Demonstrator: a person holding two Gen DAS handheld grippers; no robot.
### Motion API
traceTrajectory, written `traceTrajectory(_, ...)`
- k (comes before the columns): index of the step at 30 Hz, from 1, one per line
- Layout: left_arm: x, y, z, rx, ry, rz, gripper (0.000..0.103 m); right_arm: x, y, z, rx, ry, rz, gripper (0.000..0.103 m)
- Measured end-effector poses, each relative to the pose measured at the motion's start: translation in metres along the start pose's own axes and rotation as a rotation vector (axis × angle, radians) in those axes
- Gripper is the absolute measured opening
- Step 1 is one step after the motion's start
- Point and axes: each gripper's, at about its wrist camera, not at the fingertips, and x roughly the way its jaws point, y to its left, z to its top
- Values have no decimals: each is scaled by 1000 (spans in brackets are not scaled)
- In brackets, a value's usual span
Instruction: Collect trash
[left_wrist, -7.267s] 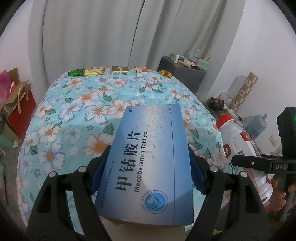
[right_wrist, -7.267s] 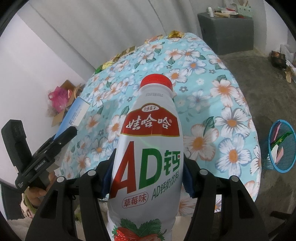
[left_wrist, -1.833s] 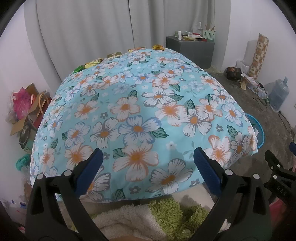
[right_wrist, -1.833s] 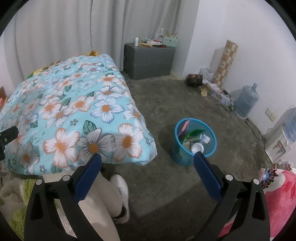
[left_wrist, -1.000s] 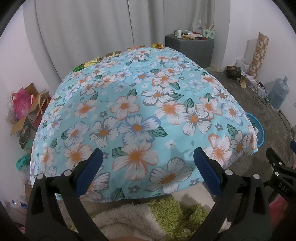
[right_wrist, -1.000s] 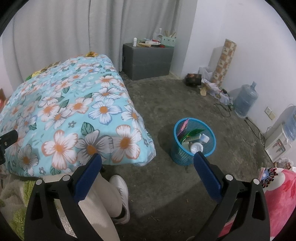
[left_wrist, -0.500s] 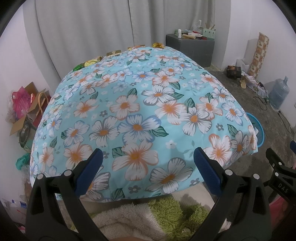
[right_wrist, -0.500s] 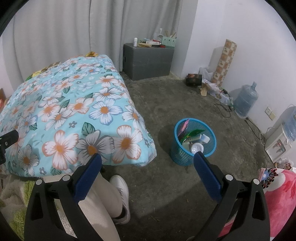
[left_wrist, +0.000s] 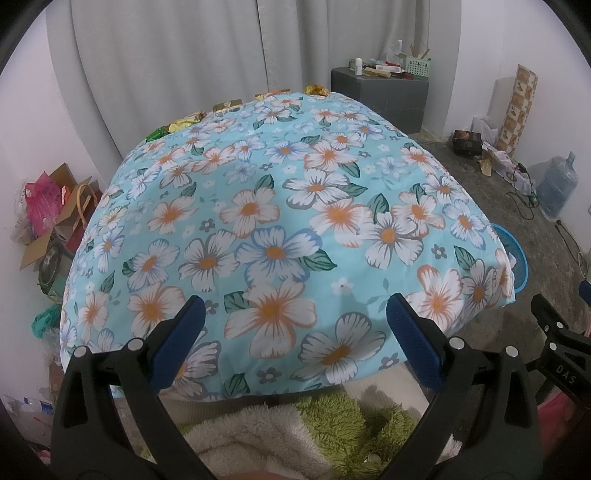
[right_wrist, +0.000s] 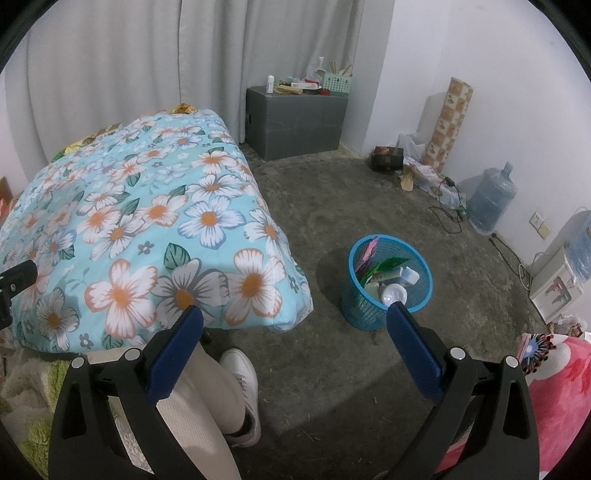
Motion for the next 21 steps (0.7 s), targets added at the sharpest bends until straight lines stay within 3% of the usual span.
traceTrajectory(21, 1, 2, -6, 3, 6, -1, 94, 0, 0, -1, 2, 1, 0, 97)
